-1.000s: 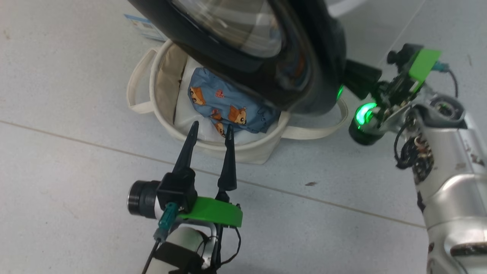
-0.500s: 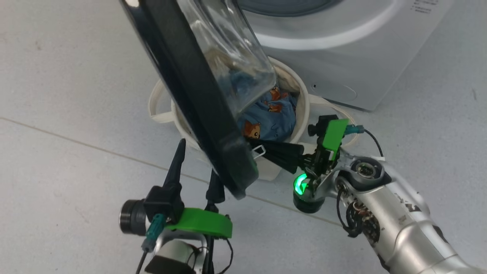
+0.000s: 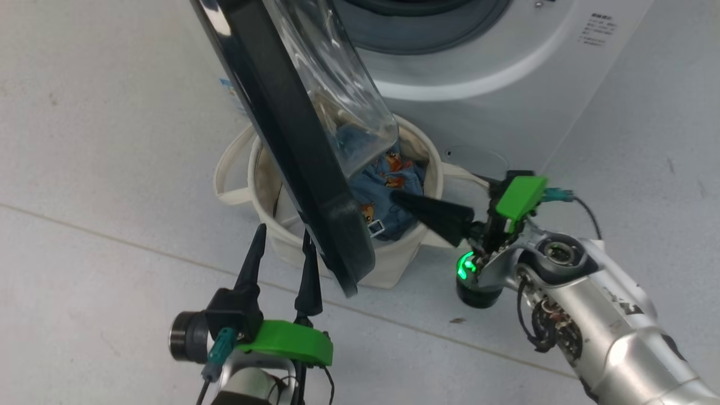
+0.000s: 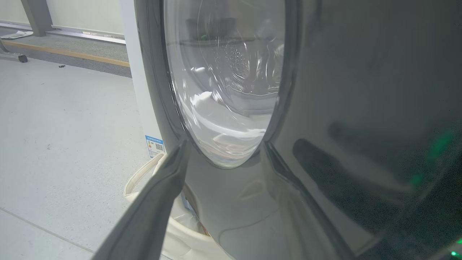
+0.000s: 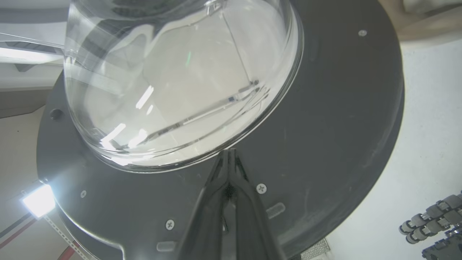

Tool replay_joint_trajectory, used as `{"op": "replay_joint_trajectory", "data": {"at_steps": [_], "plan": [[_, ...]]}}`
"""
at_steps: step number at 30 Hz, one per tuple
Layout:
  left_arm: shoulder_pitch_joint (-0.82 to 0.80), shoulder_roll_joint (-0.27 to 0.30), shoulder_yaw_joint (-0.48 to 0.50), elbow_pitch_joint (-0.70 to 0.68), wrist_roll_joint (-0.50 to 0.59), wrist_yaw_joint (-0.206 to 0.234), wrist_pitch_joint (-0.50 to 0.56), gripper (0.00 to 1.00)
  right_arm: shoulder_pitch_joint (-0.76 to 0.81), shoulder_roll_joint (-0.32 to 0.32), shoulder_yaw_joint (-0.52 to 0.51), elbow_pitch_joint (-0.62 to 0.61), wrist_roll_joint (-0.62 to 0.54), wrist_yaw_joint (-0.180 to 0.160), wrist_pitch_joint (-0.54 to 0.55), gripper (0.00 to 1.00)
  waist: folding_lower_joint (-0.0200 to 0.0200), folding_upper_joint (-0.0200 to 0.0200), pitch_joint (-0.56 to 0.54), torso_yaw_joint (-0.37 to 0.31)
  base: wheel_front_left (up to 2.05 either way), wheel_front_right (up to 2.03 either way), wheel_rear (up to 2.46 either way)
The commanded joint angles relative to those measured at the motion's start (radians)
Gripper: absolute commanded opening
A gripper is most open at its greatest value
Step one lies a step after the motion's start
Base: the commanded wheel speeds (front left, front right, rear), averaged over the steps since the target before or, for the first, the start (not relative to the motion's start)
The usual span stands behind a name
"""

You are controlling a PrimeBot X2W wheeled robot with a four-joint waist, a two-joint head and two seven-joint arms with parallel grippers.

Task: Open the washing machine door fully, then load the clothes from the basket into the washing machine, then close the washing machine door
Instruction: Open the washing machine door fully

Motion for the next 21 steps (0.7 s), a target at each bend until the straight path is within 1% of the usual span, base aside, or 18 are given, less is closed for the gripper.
{"op": "replay_joint_trajectory", "data": {"at_steps": [1,3,8,10,12,13,15,16,18,19,21], "plan": [[0.003,0.013,0.047,-0.019,0.014,-0.011,-0.012,1.00,0.022,0.000,-0.016,-0.051,-0.017,0.000,-0.057,0.00,-0.0001,0.0000,-0.029,-0.015,0.00,0.00,0.00],[0.010,0.013,0.056,-0.012,0.020,-0.019,-0.012,1.00,0.041,-0.020,-0.035,-0.085,-0.060,0.000,-0.131,0.00,-0.0001,0.0000,-0.053,-0.024,0.00,0.00,0.00],[0.042,0.013,0.088,0.006,0.041,-0.043,-0.012,1.00,0.123,-0.072,-0.068,-0.206,-0.244,0.000,-0.360,0.00,-0.0001,0.0000,-0.121,-0.056,0.00,0.00,0.00],[0.057,0.013,0.103,0.012,0.049,-0.052,-0.012,1.00,0.156,-0.104,-0.072,-0.265,-0.351,0.000,-0.466,0.00,-0.0001,0.0000,-0.143,-0.069,0.00,0.00,0.00],[0.072,0.013,0.120,0.017,0.057,-0.061,-0.012,1.00,0.187,-0.141,-0.067,-0.324,-0.496,0.000,-0.604,0.00,-0.0001,0.0000,-0.164,-0.081,0.00,0.00,0.00],[0.080,0.013,0.129,0.019,0.060,-0.065,-0.012,1.00,0.208,-0.152,-0.071,-0.350,-0.558,0.000,-0.681,0.00,-0.0001,0.0000,-0.175,-0.087,0.00,0.00,0.00],[0.099,0.013,0.149,0.025,0.067,-0.074,-0.012,1.00,0.258,-0.158,-0.088,-0.385,-0.642,0.000,-0.819,0.00,-0.0001,0.0000,-0.200,-0.097,0.00,0.00,0.00],[0.110,0.013,0.161,0.029,0.070,-0.079,-0.012,1.00,0.286,-0.161,-0.092,-0.394,-0.685,0.000,-0.864,0.00,-0.0001,0.0000,-0.214,-0.103,0.00,0.00,0.00],[0.134,0.013,0.189,0.037,0.075,-0.087,-0.012,1.00,0.331,-0.177,-0.084,-0.413,-0.831,0.000,-0.903,0.00,-0.0001,0.0000,-0.241,-0.118,0.00,0.00,0.00],[0.134,0.013,0.189,0.037,0.075,-0.087,-0.012,1.00,0.331,-0.177,-0.084,-0.413,-0.831,0.000,-0.903,0.00,-0.0001,0.0000,-0.241,-0.118,0.00,0.00,0.00],[0.157,0.013,0.214,0.037,0.084,-0.097,-0.012,1.00,0.376,-0.171,-0.104,-0.432,-1.005,0.000,-0.912,0.00,-0.0001,0.0000,-0.256,-0.142,0.00,0.00,0.00]]}}
